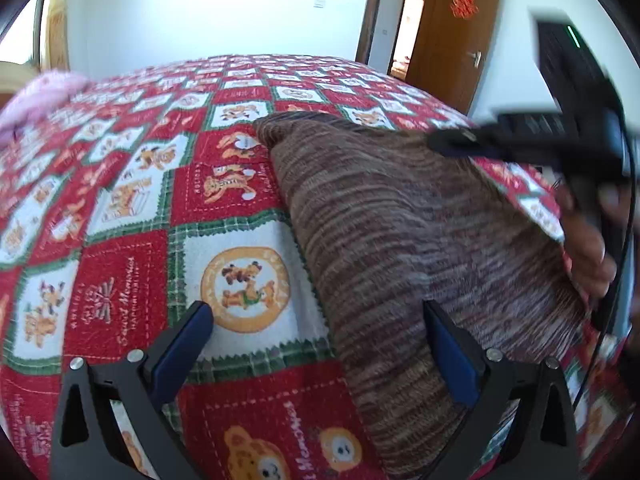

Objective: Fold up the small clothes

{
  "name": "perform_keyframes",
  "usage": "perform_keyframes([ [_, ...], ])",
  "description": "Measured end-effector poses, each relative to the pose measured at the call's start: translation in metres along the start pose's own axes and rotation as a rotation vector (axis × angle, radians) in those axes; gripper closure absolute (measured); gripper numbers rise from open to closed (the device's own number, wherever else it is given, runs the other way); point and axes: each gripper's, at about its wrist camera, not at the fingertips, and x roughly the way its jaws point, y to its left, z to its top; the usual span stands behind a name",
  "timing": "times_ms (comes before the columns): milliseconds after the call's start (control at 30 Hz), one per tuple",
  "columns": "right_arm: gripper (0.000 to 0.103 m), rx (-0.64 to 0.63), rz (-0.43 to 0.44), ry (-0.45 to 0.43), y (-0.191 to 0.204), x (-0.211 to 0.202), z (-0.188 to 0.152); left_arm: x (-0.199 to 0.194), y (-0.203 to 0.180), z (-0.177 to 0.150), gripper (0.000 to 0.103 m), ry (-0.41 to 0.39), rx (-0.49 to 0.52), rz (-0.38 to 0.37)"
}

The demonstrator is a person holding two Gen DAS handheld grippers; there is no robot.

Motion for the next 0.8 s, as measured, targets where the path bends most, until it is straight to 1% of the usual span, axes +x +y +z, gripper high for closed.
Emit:
perform_keyframes([
  [67, 0.076, -0.076, 0.004, 0.031, 0.025, 0.015, 0.008, 0.0, 0.001, -0.003, 0.0, 0.007, -0.014, -0.001],
  [133, 0.076, -0.151, -0.039, 0.093, 0.047, 0.042, 0.017, -0.001, 0.002, -0.004, 0.0, 0.008, -0.01, 0.004],
  [200, 0.076, -0.18, -0.091, 0.148, 0.058, 0.073, 0.027, -0.003, 0.001, -0.006, 0.0, 0.005, 0.002, 0.01],
  [267, 0.076, -0.183, -0.129, 0.214, 0.059, 0.104, 0.035, -0.004, 0.001, -0.008, 0.0, 0.001, 0.003, 0.003],
  [300, 0.077, -0.186, -0.166, 0.219, 0.056, 0.116, 0.038, -0.005, 0.002, -0.009, 0.0, 0.0, 0.002, -0.001],
  [333, 0.077, -0.174, -0.173, 0.206, 0.053, 0.12, 0.041, -0.004, 0.002, -0.008, 0.0, 0.001, 0.0, -0.005],
  [400, 0.077, -0.115, -0.142, 0.19, 0.044, 0.122, 0.045, -0.002, 0.004, -0.007, 0.0, 0.0, -0.004, -0.014],
  [433, 0.076, -0.105, -0.132, 0.181, 0.043, 0.118, 0.045, -0.002, 0.005, -0.007, 0.0, 0.0, -0.007, -0.022],
  [500, 0.076, -0.106, -0.09, 0.128, 0.045, 0.098, 0.041, -0.003, 0.007, -0.008, 0.0, 0.0, -0.018, -0.045],
  [533, 0.076, -0.106, -0.058, 0.102, 0.045, 0.084, 0.038, -0.003, 0.01, -0.008, 0.0, -0.005, -0.029, -0.064],
  [567, 0.075, -0.099, -0.007, 0.075, 0.042, 0.064, 0.033, -0.005, 0.013, -0.008, 0.0, -0.013, -0.043, -0.086],
  [600, 0.067, -0.089, 0.024, 0.058, 0.038, 0.051, 0.029, -0.008, 0.017, -0.009, 0.0, -0.026, -0.063, -0.113],
  [633, 0.054, -0.076, 0.042, 0.037, 0.033, 0.036, 0.024, -0.011, 0.021, -0.01, 0.0, -0.041, -0.089, -0.138],
  [667, 0.049, -0.059, 0.046, 0.006, 0.022, 0.018, 0.017, -0.012, 0.026, -0.011, 0.0, -0.053, -0.123, -0.157],
  [700, 0.044, -0.045, 0.041, -0.015, 0.013, 0.006, 0.012, -0.014, 0.03, -0.011, 0.0, -0.064, -0.155, -0.159],
  [733, 0.044, -0.015, 0.032, -0.043, -0.003, -0.008, 0.006, -0.015, 0.03, -0.01, 0.0, -0.068, -0.172, -0.149],
  [800, 0.044, 0.065, -0.002, -0.071, -0.035, -0.024, -0.003, -0.013, 0.027, -0.004, 0.0, -0.052, -0.169, -0.121],
])
